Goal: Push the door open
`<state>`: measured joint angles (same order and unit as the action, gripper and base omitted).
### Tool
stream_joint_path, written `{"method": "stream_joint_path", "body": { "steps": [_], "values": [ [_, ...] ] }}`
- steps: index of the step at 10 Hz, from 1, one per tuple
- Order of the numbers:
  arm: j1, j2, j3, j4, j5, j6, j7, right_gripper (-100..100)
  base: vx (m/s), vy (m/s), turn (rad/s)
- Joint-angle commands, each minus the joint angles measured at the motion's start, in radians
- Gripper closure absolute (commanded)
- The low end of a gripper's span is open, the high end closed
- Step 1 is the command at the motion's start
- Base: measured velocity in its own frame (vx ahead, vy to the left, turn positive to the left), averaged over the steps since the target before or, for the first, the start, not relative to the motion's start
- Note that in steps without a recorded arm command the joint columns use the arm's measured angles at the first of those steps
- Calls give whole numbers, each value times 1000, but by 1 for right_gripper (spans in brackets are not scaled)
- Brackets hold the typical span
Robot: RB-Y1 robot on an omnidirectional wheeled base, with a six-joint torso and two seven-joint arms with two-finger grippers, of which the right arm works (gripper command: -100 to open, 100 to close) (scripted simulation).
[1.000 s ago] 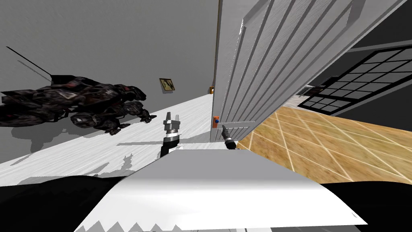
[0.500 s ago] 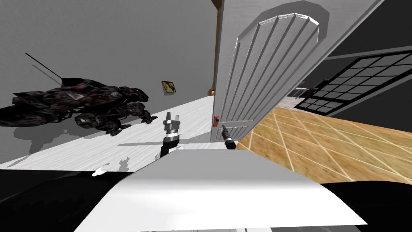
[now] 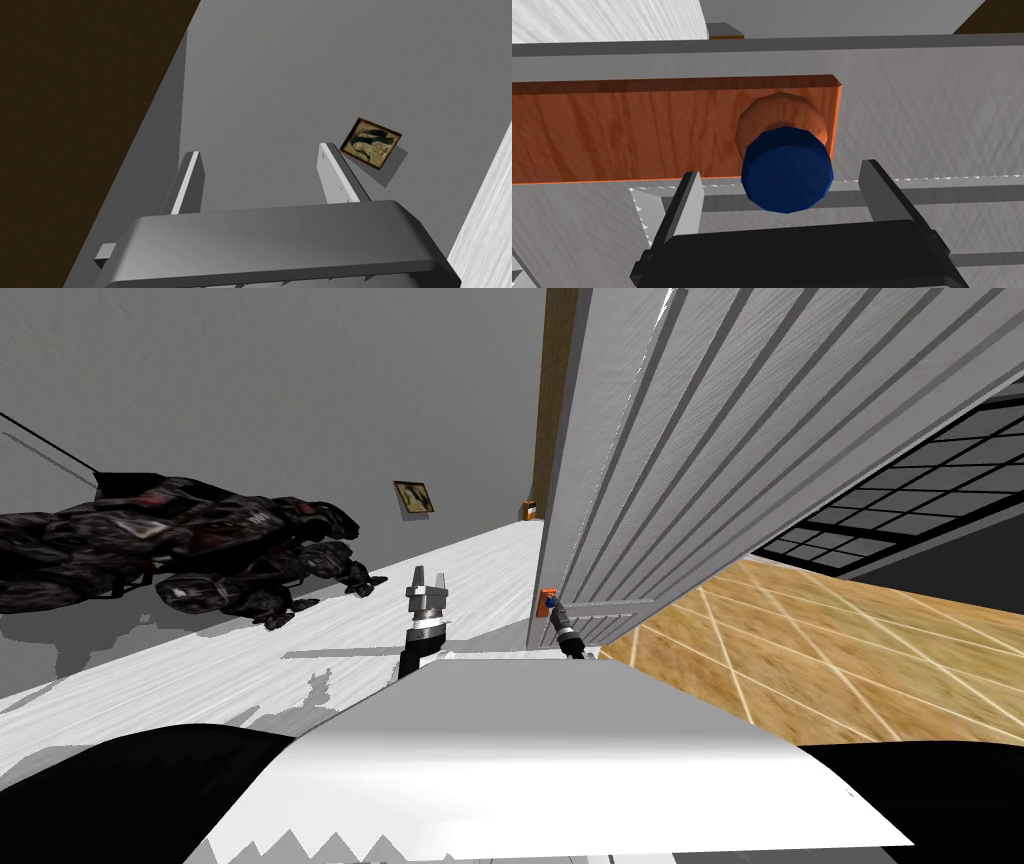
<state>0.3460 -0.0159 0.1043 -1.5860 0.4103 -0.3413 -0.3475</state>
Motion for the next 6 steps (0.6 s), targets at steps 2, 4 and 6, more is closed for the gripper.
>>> {"method": "stream_joint_path", "body": {
  "steps": [2,4,6],
  "values": [
    [0,0,0,0,0,0,0,100,42,14,-1],
    [0,0,0,0,0,0,0,100,-32,-12,8],
    [0,0,0,0,0,0,0,100,-19,-1,-4]
  ]
}}
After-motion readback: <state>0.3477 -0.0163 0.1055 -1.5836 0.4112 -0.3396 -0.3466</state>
